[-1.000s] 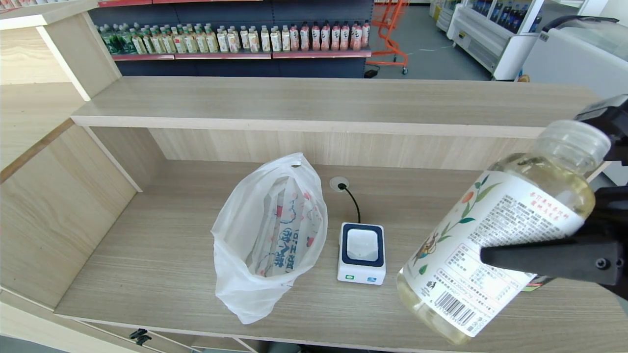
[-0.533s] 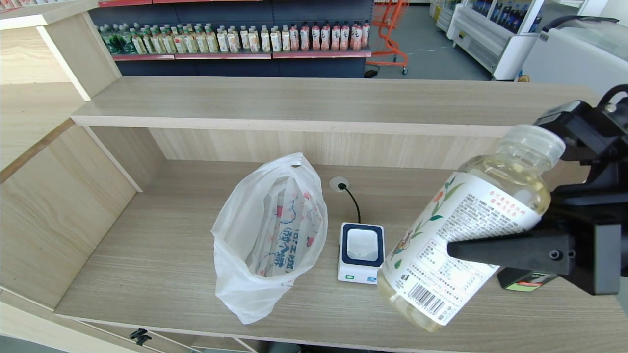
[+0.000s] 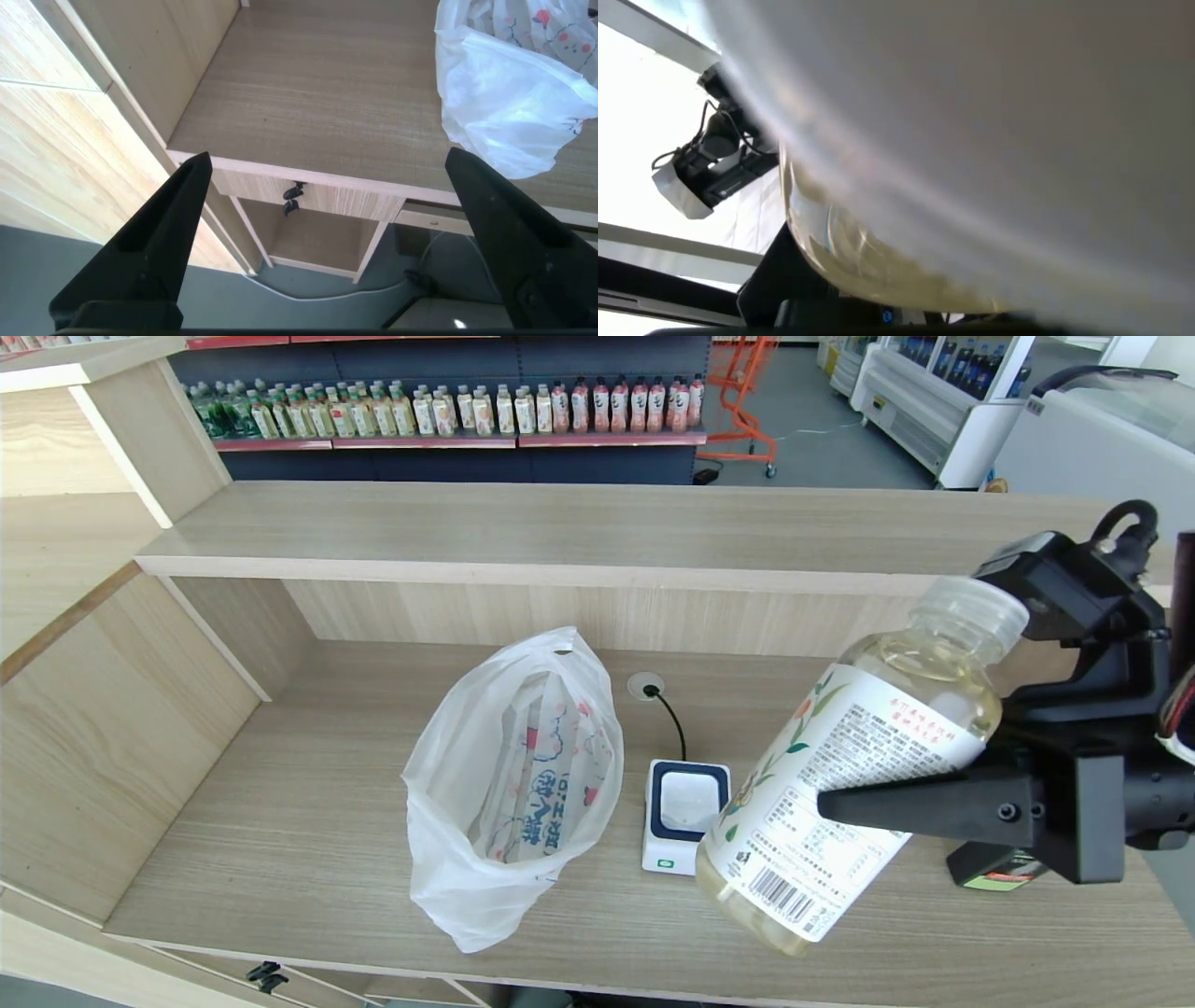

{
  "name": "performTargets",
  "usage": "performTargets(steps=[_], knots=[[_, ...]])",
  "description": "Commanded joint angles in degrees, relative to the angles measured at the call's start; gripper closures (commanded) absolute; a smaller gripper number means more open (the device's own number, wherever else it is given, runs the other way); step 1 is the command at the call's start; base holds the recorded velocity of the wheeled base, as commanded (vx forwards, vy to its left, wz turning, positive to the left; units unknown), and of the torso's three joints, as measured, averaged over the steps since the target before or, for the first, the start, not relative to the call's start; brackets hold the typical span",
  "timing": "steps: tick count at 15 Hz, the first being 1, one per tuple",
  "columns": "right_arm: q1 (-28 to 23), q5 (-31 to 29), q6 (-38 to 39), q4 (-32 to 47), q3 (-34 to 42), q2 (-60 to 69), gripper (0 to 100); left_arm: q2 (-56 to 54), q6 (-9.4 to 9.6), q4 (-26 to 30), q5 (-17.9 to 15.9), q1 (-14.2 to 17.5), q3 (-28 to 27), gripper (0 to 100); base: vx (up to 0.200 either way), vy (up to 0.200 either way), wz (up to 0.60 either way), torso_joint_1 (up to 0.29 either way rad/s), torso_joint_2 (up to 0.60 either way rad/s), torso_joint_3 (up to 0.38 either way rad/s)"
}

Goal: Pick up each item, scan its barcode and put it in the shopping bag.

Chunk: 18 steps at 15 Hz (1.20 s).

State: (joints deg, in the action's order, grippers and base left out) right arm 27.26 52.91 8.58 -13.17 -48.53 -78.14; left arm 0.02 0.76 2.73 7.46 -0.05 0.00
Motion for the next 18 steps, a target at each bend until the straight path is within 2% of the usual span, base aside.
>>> performTargets(steps=[1,2,5,6,7,8,12,17,18], knots=[[0.08,-0.08,-0.67,-0.02,0.19,-0.17,100,0.06,0.04,-0.01,0.01,-0.04,0.00,0,0.000,0.000,0.00,0.000,0.00,0.000],[-0.19,-0.35,-3.48,-0.02,0.37,-0.34,100,0.06,-0.05,0.08,0.01,-0.04,0.00,0,0.000,0.000,0.00,0.000,0.00,0.000],[-6.96,-0.70,-32.22,0.33,1.07,-6.76,100,0.06,0.04,-0.01,0.01,-0.04,0.00,0,0.000,0.000,0.00,0.000,0.00,0.000],[-9.15,-2.37,-41.28,0.42,0.63,-9.22,100,0.06,-0.05,-0.01,0.01,0.05,0.00,0,0.000,0.000,0.00,0.000,0.00,0.000],[-9.94,-6.59,-48.22,0.33,-0.07,-11.16,100,0.06,-0.05,-0.01,0.01,-0.04,0.00,0,0.000,0.000,0.00,0.000,0.00,0.000],[-10.47,-8.26,-51.65,0.16,-1.22,-12.47,100,0.06,-0.05,-0.01,0.01,-0.04,0.00,0,0.000,0.000,0.00,0.000,0.00,0.000],[-10.47,-10.98,-56.83,-3.18,-4.73,-18.63,100,0.06,0.04,-0.01,0.01,-0.04,0.00,0,0.000,0.000,0.00,0.000,0.00,0.000],[-10.47,-8.35,-69.14,-4.76,-7.98,-27.15,100,0.06,0.04,-0.01,0.01,-0.04,0.00,0,0.000,0.000,0.00,0.000,0.00,0.000],[-10.47,-8.35,-69.67,-4.85,-8.33,-27.68,100,0.06,-0.05,0.08,0.01,-0.04,0.00,0,0.000,0.000,0.00,0.000,0.00,0.000]])
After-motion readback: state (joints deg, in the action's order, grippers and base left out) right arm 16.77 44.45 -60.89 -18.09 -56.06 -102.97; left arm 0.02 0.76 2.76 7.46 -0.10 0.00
